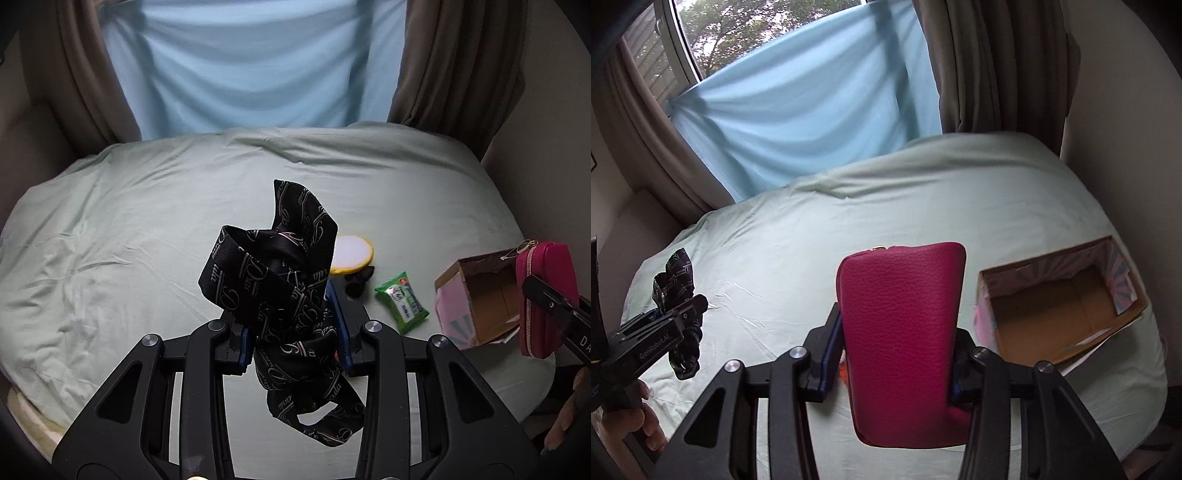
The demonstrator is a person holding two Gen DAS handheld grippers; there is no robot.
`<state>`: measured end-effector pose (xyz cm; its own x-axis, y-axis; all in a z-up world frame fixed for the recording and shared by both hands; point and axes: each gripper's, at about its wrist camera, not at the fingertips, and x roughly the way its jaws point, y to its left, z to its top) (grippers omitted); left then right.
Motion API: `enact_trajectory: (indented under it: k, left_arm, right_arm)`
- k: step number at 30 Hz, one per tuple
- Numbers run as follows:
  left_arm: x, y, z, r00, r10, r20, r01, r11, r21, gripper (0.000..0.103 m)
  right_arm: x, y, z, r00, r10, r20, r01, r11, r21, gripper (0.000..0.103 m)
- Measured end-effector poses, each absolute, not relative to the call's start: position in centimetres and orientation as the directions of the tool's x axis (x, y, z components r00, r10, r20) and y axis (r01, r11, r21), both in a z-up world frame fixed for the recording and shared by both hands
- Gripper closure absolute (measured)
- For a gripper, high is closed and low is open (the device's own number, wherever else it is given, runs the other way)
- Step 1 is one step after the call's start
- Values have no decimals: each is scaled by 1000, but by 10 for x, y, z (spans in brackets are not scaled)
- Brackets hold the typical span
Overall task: Organize soft objects
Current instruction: 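Carry scarf and pouch to the cardboard box and release both inside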
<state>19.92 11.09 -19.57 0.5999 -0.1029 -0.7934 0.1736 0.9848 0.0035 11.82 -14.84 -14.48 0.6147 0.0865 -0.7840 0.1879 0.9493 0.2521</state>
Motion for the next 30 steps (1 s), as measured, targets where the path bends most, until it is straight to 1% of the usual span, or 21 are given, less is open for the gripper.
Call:
enact_trajectory:
  k: [3, 7, 13, 19, 26, 30]
  left_arm:
    - [183, 72, -182, 605, -108, -789, 167, 986, -8, 72]
    - [168, 10, -175, 604, -136, -786, 176, 984, -35, 72]
    - [165, -102, -188, 576, -178, -798, 225, 973, -55, 72]
    - [184, -201, -235, 476, -197, -857, 281, 958, -63, 72]
    - [208, -268, -315, 327, -163, -931, 350, 936, -41, 72]
    - [217, -289, -356, 245, -136, -960, 386, 922, -32, 72]
  right_arm:
    - [111, -185, -127, 623, 93, -777, 176, 951, 255, 61]
    - [104, -233, -120, 618, 77, -782, 179, 955, 235, 61]
    - [86, -323, -136, 587, 54, -808, 188, 961, 201, 61]
    - [99, -394, -172, 521, 49, -852, 189, 967, 171, 61]
    - [132, -446, -238, 402, 77, -912, 197, 966, 169, 61]
    - [148, -463, -278, 340, 103, -935, 210, 961, 182, 61]
